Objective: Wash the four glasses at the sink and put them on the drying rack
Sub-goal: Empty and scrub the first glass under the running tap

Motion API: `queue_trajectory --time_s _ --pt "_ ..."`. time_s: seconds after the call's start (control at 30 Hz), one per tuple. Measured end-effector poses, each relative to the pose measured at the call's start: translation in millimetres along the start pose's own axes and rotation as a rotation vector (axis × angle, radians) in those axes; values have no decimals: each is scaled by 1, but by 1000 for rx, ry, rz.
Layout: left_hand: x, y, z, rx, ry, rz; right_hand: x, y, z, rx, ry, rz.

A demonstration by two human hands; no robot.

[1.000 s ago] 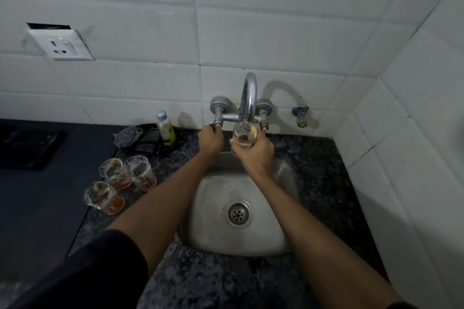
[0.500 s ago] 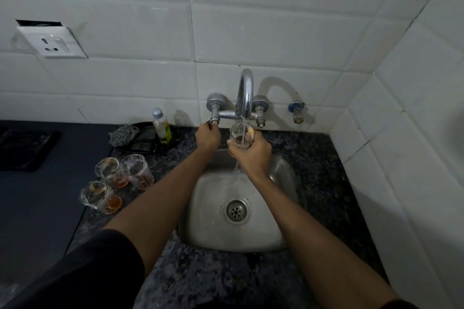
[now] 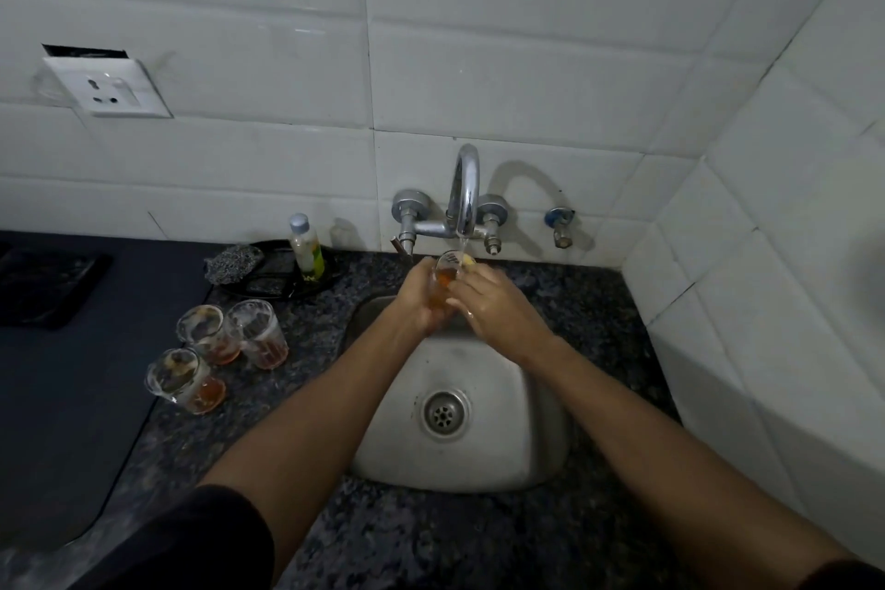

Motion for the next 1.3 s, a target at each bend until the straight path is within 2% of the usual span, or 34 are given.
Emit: queue_trajectory --time_s 0.13,0.17,0.3,0.37,0.47,0.5,0.63,0.67,0.83,0.9,1.0,1.17,1.23,1.3 --pt "7 11 6 4 15 72 8 34 3 241 -104 336" --pt "7 11 6 26 27 69 10 36 4 258 -157 356" --pt "6 14 2 201 86 64 12 28 6 147 -338 127" --pt "7 19 1 188 110 92 12 32 9 172 -325 185" --pt "12 25 0 149 125 142 15 28 9 264 -228 375" --pt "12 23 -1 145 125 131 15 25 10 263 -227 377" --pt "10 19 -3 216 94 52 12 16 10 63 -321 54" --pt "9 21 -4 226 106 57 11 20 11 69 -315 46" --pt "14 26 -1 135 149 135 18 25 17 153 -268 369" --pt "14 23 -2 167 160 105 21 22 15 109 -280 323" --pt "10 26 1 262 129 78 13 23 13 36 -318 141" --pt "7 29 4 192 156 147 14 24 9 149 -226 334" --pt "4 25 1 217 174 112 14 21 10 148 -278 308" --pt "1 24 2 271 156 76 13 16 9 73 -332 180"
Point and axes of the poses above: each hand's wrist, its own x-axis towards the middle knuckle, its own z-axis out of the palm, y = z × x, the point moved 10 cm from there along x, towards the middle knuckle, and after that the axes turned 13 degrees about y, right-handed, at the moved point
